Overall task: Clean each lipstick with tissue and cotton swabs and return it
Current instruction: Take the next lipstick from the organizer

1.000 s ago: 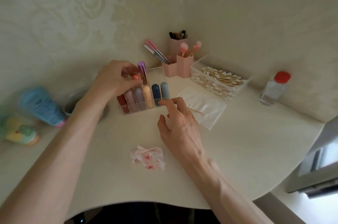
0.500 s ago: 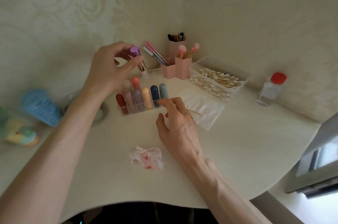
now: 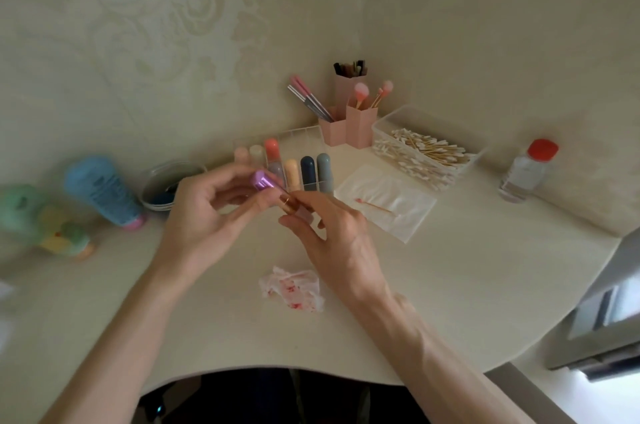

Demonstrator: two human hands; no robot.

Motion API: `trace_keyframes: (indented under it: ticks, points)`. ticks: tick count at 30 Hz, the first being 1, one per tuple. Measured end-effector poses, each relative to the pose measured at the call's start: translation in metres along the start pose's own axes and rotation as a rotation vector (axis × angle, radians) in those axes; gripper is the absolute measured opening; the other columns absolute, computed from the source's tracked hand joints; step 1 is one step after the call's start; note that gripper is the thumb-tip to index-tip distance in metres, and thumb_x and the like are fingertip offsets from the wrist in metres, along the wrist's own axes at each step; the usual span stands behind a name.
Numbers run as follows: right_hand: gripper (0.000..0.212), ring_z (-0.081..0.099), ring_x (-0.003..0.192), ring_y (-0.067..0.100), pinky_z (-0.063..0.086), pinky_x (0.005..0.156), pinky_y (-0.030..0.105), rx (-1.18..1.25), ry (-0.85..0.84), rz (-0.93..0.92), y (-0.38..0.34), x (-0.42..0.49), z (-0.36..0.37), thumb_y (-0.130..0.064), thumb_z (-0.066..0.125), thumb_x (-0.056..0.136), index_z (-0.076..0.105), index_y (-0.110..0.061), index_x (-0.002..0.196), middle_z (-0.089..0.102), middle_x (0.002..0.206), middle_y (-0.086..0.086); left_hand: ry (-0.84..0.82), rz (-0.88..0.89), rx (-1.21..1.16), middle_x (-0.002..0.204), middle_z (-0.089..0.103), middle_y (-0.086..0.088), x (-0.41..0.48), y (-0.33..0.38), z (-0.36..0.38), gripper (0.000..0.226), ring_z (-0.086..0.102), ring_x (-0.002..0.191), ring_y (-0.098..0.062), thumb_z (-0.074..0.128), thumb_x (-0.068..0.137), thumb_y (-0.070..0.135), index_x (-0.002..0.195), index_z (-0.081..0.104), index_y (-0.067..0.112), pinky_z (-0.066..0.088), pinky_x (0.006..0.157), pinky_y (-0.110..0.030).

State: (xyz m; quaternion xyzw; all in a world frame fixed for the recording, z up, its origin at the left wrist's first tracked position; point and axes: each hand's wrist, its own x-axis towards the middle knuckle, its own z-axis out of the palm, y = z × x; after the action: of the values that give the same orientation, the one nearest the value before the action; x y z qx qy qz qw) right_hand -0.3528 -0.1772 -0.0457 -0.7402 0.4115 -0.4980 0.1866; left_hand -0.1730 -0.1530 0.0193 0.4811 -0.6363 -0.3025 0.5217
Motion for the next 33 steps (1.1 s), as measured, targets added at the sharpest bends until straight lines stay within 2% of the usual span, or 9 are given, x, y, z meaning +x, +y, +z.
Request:
trace_keyframes:
  ticks: [2,5,11,15,19,21,25,30,33]
  points:
    - [0.023,0.061,0.078,0.003,0.047,0.070,0.016,0.011,0.001,-0.011,0.000,0.000,0.001,-0.025,0.079,0.093,0.074,-0.019,0.115,0.066,0.090,-0.015,0.161,-0.044,-0.063,0.096,0.080,0.003,-0.009,-0.008,0.002,0.013,0.077,0.086,-0.013,0.081,0.079,0.027,0.091,0.079,0.031,0.057,0.085,-0.022]
    - [0.022,0.065,0.081,0.010,0.055,0.072,0.032,-0.006,-0.012,-0.051,0.001,-0.001,0.005,-0.025,0.079,0.093,0.075,-0.017,0.113,0.072,0.094,-0.010,0.292,-0.101,-0.124,0.094,0.080,0.000,-0.023,-0.013,0.010,0.020,0.075,0.085,-0.010,0.082,0.079,0.023,0.096,0.077,0.015,0.057,0.083,-0.020]
    - [0.022,0.070,0.089,0.018,0.058,0.076,0.041,-0.076,0.040,-0.064,0.013,-0.002,0.002,-0.021,0.080,0.092,0.075,-0.014,0.112,0.076,0.102,-0.004,0.688,-0.134,-0.308,0.083,0.080,0.006,-0.030,-0.011,0.005,0.016,0.075,0.080,-0.007,0.079,0.083,0.023,0.091,0.073,0.010,0.059,0.079,-0.021]
    - [0.021,0.069,0.087,0.019,0.057,0.075,0.041,-0.110,0.089,0.021,0.019,-0.001,-0.007,-0.023,0.079,0.093,0.073,-0.017,0.113,0.074,0.098,-0.006,0.434,-0.171,-0.022,0.095,0.080,0.004,-0.037,-0.027,-0.017,0.018,0.076,0.095,-0.012,0.080,0.084,0.022,0.101,0.076,0.017,0.056,0.086,-0.022]
    - [0.020,0.067,0.083,0.019,0.056,0.071,0.042,-0.120,0.079,0.030,0.014,-0.001,-0.001,-0.025,0.079,0.094,0.071,-0.018,0.111,0.072,0.096,-0.008,0.290,-0.256,0.396,0.098,0.076,0.014,-0.045,-0.056,-0.025,0.022,0.069,0.089,-0.006,0.084,0.084,0.030,0.106,0.079,0.029,0.044,0.071,-0.013]
    - [0.020,0.066,0.083,0.019,0.055,0.071,0.042,-0.120,0.067,0.030,0.014,0.000,-0.002,-0.024,0.079,0.093,0.071,-0.018,0.111,0.071,0.095,-0.008,0.286,-0.289,0.439,0.093,0.075,0.017,-0.046,-0.060,-0.025,0.024,0.067,0.083,-0.004,0.084,0.085,0.028,0.108,0.078,0.031,0.042,0.067,-0.011]
    - [0.019,0.066,0.082,0.019,0.055,0.072,0.041,-0.132,0.046,0.042,0.014,-0.001,-0.003,-0.024,0.080,0.093,0.072,-0.019,0.110,0.069,0.092,-0.011,0.291,-0.165,0.587,0.090,0.072,0.016,-0.043,-0.062,-0.021,0.031,0.066,0.079,-0.004,0.082,0.086,0.022,0.115,0.074,0.031,0.046,0.071,-0.025]
    - [0.017,0.062,0.079,0.013,0.047,0.072,0.028,-0.139,-0.004,0.044,0.012,-0.002,-0.003,-0.026,0.078,0.094,0.072,-0.019,0.109,0.065,0.089,-0.014,0.374,-0.080,0.637,0.100,0.069,0.009,-0.044,-0.064,-0.019,0.040,0.067,0.077,-0.004,0.086,0.082,0.020,0.119,0.070,0.022,0.049,0.071,-0.030]
    - [0.017,0.061,0.080,0.009,0.048,0.071,0.024,-0.090,-0.034,0.041,0.007,-0.001,-0.004,-0.026,0.077,0.095,0.073,-0.021,0.111,0.065,0.089,-0.015,0.452,0.053,0.543,0.098,0.071,0.004,-0.052,-0.052,-0.013,0.025,0.068,0.075,-0.014,0.083,0.086,0.019,0.109,0.073,0.016,0.049,0.066,-0.029]
